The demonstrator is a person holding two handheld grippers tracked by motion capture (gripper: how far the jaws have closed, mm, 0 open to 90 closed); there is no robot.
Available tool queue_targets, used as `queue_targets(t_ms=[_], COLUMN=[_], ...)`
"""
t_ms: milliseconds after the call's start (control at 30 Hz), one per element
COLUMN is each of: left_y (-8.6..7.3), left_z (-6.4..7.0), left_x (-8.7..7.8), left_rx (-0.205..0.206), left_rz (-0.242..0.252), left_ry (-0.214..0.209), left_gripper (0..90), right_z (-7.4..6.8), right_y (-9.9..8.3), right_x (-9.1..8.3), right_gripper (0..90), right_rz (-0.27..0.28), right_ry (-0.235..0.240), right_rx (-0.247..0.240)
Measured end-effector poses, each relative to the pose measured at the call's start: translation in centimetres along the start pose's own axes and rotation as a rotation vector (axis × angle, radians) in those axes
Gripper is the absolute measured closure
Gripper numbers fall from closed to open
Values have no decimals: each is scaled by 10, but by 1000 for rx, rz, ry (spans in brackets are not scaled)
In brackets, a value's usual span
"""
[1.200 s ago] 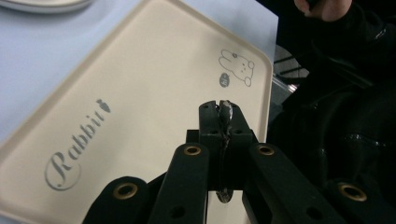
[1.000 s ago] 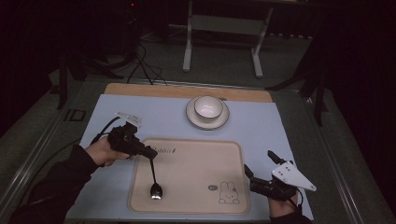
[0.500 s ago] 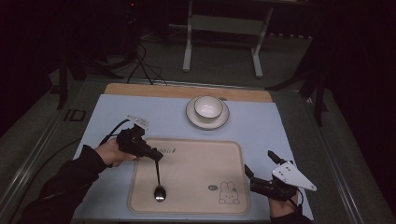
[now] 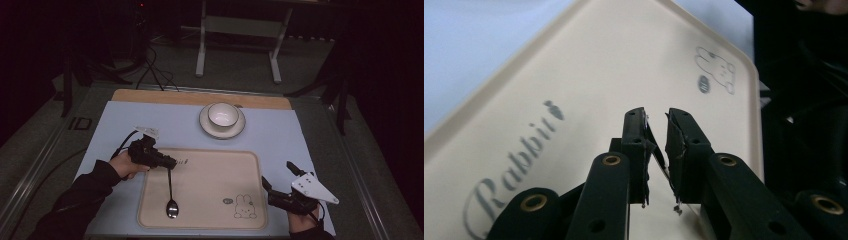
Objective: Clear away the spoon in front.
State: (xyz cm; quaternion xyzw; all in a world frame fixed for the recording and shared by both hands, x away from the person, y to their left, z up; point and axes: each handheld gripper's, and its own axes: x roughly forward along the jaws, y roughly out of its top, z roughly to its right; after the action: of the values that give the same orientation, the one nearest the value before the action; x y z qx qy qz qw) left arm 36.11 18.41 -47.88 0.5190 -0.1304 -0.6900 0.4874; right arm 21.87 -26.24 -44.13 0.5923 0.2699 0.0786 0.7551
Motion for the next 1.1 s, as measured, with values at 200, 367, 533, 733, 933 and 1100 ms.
queue_targets(t_ms=[200, 367, 533, 733, 933, 1100], left_y=[-6, -9, -11, -13, -15, -15], left_z=[-9, -16, -20, -26, -29, -32], left_x=[7, 15, 21, 27, 33, 36], left_rx=[-32, -49, -68, -94, -112, -125], left_rz=[32, 47, 57, 69, 55, 48], left_ry=[44, 78, 102, 147, 182, 201], left_gripper=[784, 759, 750, 720, 721, 721], right_z=[0, 0, 1, 1, 0, 1], right_y=[0, 0, 0, 0, 0, 0], right_x=[0, 0, 0, 0, 1, 1], right_gripper=[110, 110, 110, 110, 110, 110], right_rz=[-2, 1, -1, -2, -3, -5], right_ry=[2, 3, 5, 8, 12, 14], right_rx=[-1, -1, 2, 5, 5, 6])
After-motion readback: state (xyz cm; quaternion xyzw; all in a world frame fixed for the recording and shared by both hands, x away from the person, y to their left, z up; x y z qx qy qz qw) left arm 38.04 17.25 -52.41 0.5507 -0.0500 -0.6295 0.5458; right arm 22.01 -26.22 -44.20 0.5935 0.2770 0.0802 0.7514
